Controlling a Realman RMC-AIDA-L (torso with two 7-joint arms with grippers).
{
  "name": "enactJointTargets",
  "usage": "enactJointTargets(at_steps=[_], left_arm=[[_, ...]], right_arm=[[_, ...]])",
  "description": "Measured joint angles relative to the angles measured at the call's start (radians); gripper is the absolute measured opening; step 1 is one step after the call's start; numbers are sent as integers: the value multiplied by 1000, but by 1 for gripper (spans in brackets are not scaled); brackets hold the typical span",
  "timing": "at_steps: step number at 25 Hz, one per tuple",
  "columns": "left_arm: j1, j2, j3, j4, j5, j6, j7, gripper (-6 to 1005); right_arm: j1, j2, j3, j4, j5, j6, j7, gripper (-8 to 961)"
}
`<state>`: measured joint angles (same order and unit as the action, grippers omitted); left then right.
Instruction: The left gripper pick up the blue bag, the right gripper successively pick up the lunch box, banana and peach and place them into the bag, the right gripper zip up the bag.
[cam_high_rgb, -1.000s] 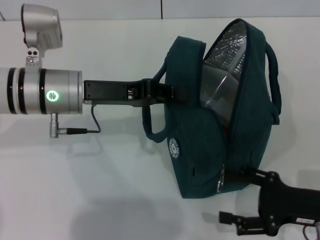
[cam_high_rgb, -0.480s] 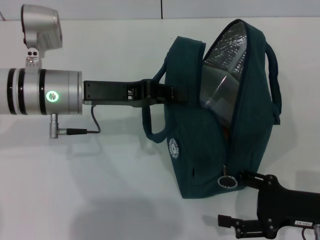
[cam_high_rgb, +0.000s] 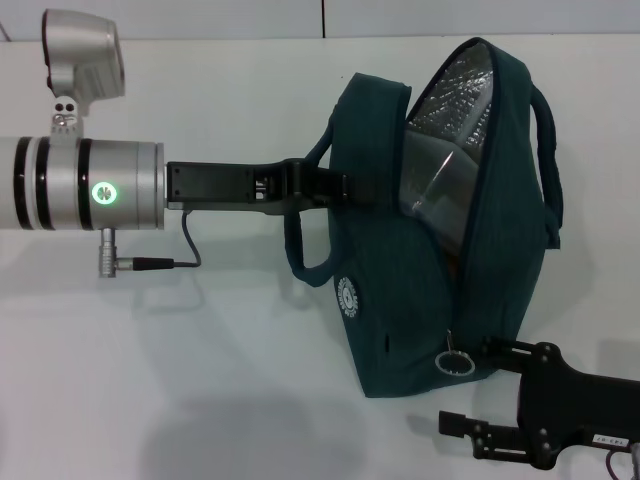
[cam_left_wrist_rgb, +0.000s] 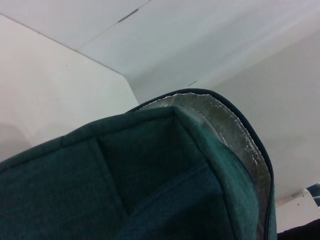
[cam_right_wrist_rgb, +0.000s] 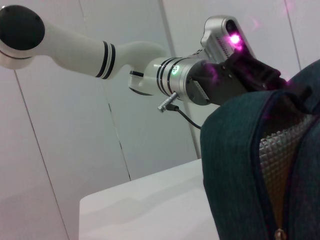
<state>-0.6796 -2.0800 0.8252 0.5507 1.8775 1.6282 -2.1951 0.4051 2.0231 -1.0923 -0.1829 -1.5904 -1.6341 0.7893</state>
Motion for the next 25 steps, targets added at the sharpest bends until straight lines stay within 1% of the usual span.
enactJointTargets(at_steps=[5, 16, 25], left_arm=[[0, 0, 0, 0, 0, 5, 0, 91], [0, 0, 0, 0, 0, 9, 1, 92], [0, 0, 0, 0, -1, 9, 4, 93]], right_arm=[[0, 1, -5, 0, 0, 3, 1, 720], [0, 0, -1, 6, 22, 14, 2, 281], [-2, 0, 1, 11, 24, 16, 2, 54]])
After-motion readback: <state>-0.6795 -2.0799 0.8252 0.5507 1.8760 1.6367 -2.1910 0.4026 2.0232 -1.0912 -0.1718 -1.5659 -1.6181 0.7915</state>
